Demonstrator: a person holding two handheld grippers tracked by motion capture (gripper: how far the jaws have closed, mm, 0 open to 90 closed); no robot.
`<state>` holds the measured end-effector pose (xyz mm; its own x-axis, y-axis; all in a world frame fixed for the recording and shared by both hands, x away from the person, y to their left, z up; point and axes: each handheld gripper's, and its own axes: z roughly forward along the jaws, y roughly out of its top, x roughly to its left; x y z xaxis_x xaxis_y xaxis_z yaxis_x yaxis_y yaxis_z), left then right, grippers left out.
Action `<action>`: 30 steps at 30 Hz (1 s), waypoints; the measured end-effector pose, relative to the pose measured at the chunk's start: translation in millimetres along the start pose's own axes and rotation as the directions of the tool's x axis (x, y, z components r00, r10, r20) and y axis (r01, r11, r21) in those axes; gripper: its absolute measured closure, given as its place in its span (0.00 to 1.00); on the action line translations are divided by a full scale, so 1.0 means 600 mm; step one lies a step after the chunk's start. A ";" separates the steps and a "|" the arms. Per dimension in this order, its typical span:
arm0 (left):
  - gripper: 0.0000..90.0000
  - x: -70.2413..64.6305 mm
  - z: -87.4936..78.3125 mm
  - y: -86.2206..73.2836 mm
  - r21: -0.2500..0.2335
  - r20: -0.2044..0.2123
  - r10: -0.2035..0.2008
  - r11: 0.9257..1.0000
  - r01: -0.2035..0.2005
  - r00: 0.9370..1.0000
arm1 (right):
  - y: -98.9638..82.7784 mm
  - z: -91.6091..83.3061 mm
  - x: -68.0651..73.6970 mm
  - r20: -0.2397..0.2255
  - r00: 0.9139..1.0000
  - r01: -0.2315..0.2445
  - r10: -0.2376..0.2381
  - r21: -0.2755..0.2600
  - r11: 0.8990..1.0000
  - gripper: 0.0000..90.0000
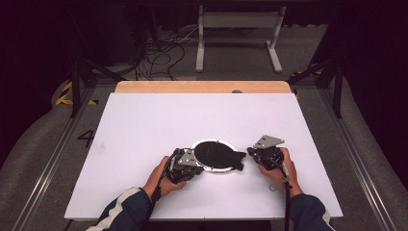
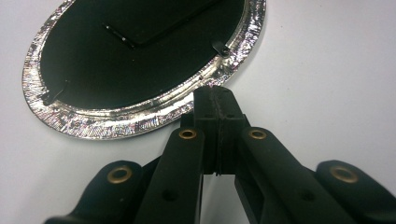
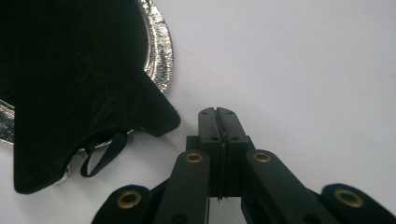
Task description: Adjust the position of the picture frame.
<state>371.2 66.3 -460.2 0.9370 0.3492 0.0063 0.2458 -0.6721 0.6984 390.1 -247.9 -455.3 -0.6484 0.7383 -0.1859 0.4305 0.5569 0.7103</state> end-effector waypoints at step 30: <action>0.98 0.016 -0.003 -0.002 0.004 -0.044 -0.038 0.999 0.038 0.998 | -0.009 -0.020 0.024 -0.075 0.996 0.039 -0.038 0.013 0.999 1.00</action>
<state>379.5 71.6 -459.6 0.9153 0.4026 0.0110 0.2823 -0.6607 0.6955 371.1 -244.7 -453.6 -0.7094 0.6861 -0.1614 0.4132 0.5903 0.6933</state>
